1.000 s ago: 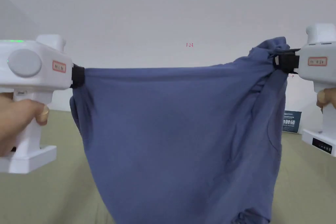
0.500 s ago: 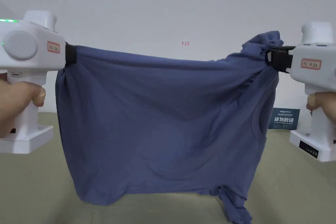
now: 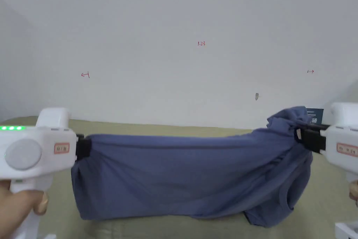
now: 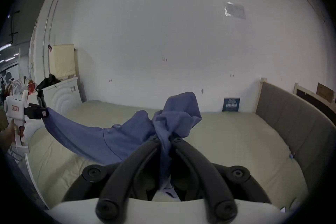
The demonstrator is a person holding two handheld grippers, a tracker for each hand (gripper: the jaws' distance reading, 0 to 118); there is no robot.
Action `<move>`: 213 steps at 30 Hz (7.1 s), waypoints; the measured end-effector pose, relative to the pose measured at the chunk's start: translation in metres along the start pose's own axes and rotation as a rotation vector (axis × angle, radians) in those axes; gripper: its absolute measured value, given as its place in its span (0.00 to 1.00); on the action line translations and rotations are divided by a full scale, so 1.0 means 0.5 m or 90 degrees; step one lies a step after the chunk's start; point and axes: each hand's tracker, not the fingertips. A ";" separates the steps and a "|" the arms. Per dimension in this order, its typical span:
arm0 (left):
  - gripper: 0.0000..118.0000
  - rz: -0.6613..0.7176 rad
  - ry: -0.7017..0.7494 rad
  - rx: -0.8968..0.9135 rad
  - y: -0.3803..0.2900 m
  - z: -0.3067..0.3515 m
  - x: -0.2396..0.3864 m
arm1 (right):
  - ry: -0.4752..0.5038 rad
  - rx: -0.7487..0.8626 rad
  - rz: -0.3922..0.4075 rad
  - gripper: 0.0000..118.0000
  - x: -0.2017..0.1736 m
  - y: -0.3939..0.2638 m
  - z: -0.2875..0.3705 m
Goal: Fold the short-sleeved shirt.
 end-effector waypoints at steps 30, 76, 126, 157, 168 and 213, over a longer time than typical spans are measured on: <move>0.85 0.139 0.029 -0.186 -0.524 0.166 -0.084 | -0.075 -0.255 -0.143 0.97 0.001 -0.493 0.293; 0.09 -0.044 0.012 -0.215 -0.551 0.117 -0.013 | -0.051 -0.338 -0.092 0.96 -0.019 -0.513 0.254; 0.77 0.110 0.049 -0.227 -0.300 -0.158 -0.144 | -0.003 -0.242 0.064 0.71 -0.013 -0.341 -0.064; 0.62 0.040 0.136 -0.246 -0.372 -0.176 -0.039 | -0.025 -0.366 -0.047 0.00 -0.083 -0.507 0.161; 0.07 0.115 0.062 -0.242 -0.381 -0.192 -0.059 | -0.043 -0.328 -0.057 0.96 -0.041 -0.451 0.089; 0.07 0.150 -0.030 -0.288 -0.490 0.064 -0.121 | -0.037 -0.421 -0.217 0.09 0.051 -0.474 0.208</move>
